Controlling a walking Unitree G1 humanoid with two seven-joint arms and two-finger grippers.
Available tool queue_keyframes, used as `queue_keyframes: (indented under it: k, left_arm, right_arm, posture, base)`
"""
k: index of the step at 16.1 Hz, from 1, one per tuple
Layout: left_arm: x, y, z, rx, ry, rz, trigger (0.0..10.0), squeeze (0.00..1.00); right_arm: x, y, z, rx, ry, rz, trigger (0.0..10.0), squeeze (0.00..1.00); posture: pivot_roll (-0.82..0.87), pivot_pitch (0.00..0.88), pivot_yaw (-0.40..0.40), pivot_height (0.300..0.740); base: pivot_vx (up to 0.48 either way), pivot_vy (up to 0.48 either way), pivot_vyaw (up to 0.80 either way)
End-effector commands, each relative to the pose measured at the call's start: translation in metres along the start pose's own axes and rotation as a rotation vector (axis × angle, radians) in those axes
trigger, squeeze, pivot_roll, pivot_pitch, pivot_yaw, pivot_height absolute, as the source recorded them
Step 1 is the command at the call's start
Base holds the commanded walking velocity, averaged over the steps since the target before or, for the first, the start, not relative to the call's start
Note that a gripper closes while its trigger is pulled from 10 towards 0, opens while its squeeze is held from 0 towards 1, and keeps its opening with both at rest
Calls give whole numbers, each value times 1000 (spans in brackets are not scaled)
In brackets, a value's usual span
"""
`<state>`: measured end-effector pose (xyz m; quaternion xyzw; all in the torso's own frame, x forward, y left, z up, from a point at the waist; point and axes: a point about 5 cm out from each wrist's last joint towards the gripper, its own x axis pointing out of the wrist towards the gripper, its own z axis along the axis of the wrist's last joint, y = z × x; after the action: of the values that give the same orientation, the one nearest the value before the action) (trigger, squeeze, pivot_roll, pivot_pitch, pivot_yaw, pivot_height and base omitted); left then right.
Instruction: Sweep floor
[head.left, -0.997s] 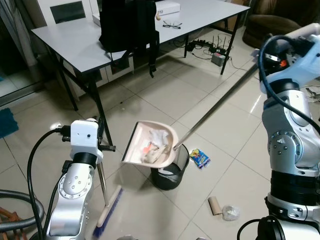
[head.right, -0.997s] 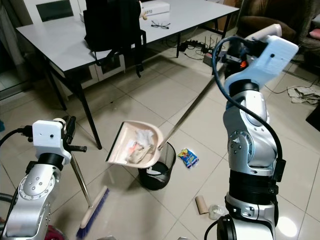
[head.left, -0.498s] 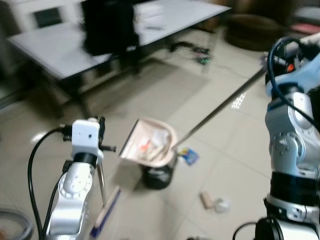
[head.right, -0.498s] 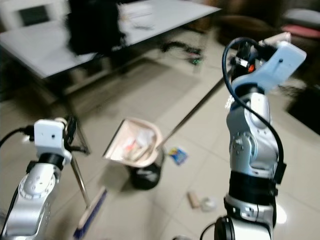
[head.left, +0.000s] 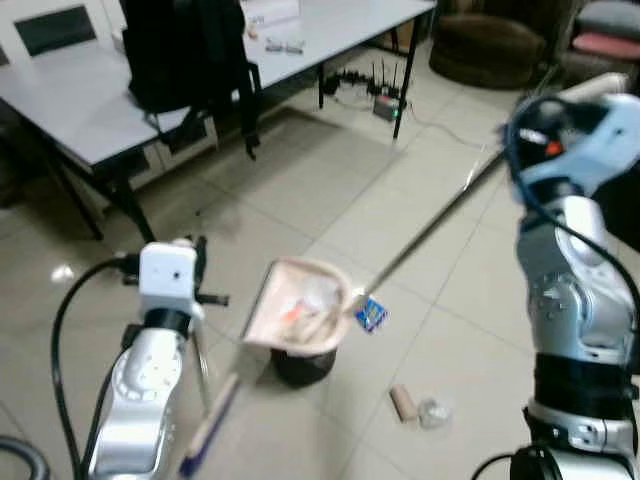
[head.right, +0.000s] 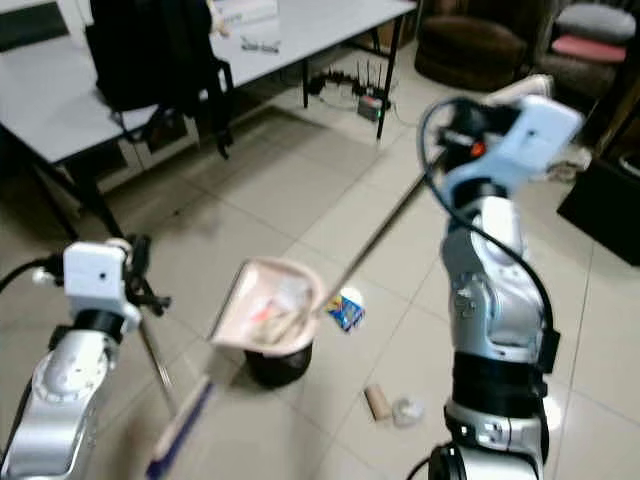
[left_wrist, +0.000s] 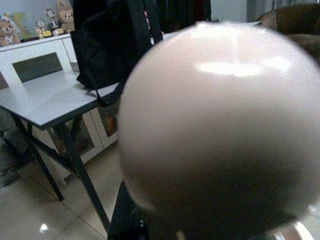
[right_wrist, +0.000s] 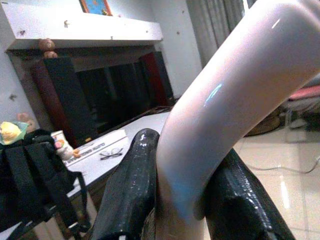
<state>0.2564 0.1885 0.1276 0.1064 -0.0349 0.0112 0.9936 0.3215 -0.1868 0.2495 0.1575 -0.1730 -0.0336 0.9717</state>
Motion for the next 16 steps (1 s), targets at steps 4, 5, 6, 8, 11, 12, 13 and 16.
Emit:
queue_keyframes:
  k: [4,5,6,8,11,12,13,16]
  left_arm:
    - [-3,2,-2,18,19,23,10000,0]
    - [-3,2,-3,20,26,22,10000,0]
    - [-4,1,-4,19,32,19,10000,0]
    - [-5,0,-6,22,44,14,10000,0]
    - [-5,-1,-7,20,49,11,10000,0]
    - [-5,-1,-6,19,52,9,10000,0]
    - [-5,-2,-7,19,53,7,10000,0]
    - [-5,-2,-6,15,54,1,10000,0]
  right_arm:
    - [1,-4,9,-16,-37,-1,10000,0]
    - [0,-3,9,-18,-38,1,10000,0]
    - [0,-3,9,-20,-40,2,10000,0]
    - [0,-4,10,-25,-48,-4,10000,0]
    - [1,-6,10,-33,-55,-15,10000,0]
    - [1,-7,10,-42,-60,-22,10000,0]
    - [1,-9,9,-46,-61,-28,10000,0]
    - [2,-10,7,-51,-61,-36,10000,0]
  posture:
    - [12,18,-2,740]
    - [12,17,-1,740]
    - [11,17,-1,740]
    - [10,18,-1,740]
    - [10,19,0,740]
    - [10,21,1,740]
    - [11,22,1,740]
    - [14,25,3,740]
  base:
    - [159,0,0]
    - [0,0,0]
    - [0,0,0]
    - [0,0,0]
    - [0,0,0]
    - [0,0,0]
    - [0,0,0]
    - [0,0,0]
